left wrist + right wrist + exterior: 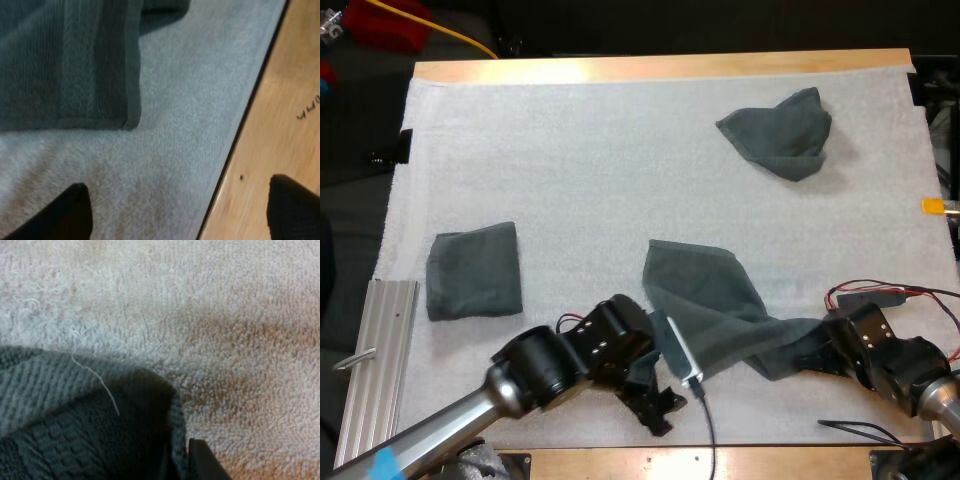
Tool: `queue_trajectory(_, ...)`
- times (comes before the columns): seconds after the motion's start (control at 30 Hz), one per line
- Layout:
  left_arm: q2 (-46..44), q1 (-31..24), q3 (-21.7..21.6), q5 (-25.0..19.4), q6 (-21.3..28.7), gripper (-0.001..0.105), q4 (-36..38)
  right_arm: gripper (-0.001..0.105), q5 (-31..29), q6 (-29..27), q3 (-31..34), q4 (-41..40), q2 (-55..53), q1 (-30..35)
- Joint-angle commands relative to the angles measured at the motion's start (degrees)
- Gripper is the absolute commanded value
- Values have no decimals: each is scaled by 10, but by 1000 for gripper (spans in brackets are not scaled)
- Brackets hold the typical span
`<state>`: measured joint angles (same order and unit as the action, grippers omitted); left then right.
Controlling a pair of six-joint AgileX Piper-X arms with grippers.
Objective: Pick towel from pile, fold and stack
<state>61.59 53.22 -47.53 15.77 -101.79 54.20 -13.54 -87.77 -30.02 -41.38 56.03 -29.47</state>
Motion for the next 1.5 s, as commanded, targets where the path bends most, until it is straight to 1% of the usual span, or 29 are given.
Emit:
queue_trajectory(0.0, 9, 1, -3, -6, -21, 69, -11, 1, -7, -8, 0, -13, -3, 0)
queue_trajectory(0.07, 26, 1, -1, -6, -45, 69, -23, 1, -7, -8, 0, -15, -3, 0)
queue_trajectory(0.13, 46, 1, 7, -3, -83, 69, -51, 1, -6, -8, 0, -16, -3, 0)
queue_trajectory(0.17, 51, 1, 10, 1, -95, 69, -58, 1, -6, -8, 0, -17, -3, 0)
queue_trajectory(0.23, 65, -1, 22, 10, -139, 69, -76, 1, -6, -8, 0, -22, -3, 0)
queue_trajectory(0.27, 68, -3, 26, 11, -152, 69, -82, 1, -6, -8, 0, -24, -3, 0)
queue_trajectory(0.3, 74, -6, 35, 20, -171, 69, -92, 1, -6, -8, 0, -27, -3, 0)
queue_trajectory(0.43, 85, -30, 66, 48, -216, 69, -129, 1, -6, -8, 0, -30, -3, 0)
queue_trajectory(0.6, 88, -51, 89, 91, -234, 69, -190, 1, 6, -8, 0, -30, -3, 0)
queue_trajectory(0.7, 90, -52, 98, 99, -257, 69, -223, 1, 7, -8, 0, -30, -3, 0)
queue_trajectory(0.77, 94, -52, 102, 98, -269, 69, -231, 1, 7, -8, 0, -30, -3, 0)
queue_trajectory(0.87, 114, -52, 103, 95, -269, 69, -236, 1, 7, -8, 0, -30, -3, 0)
queue_trajectory(0.97, 144, -52, 103, 114, -269, 69, -257, 1, 7, -8, 0, -30, -3, 0)
queue_trajectory(1.03, 170, -52, 103, 136, -269, 69, -269, 1, 8, -8, 0, -31, -3, 0)
queue_trajectory(1.27, 226, -52, 103, 137, -269, 69, -285, 1, 9, -8, 0, -31, -3, 0)
queue_trajectory(1.33, 233, -52, 103, 147, -269, 69, -305, 1, 9, -8, 0, -31, -3, 0)
queue_trajectory(1.47, 236, -52, 103, 151, -276, 69, -337, 1, 9, -8, 0, -31, -3, 0)
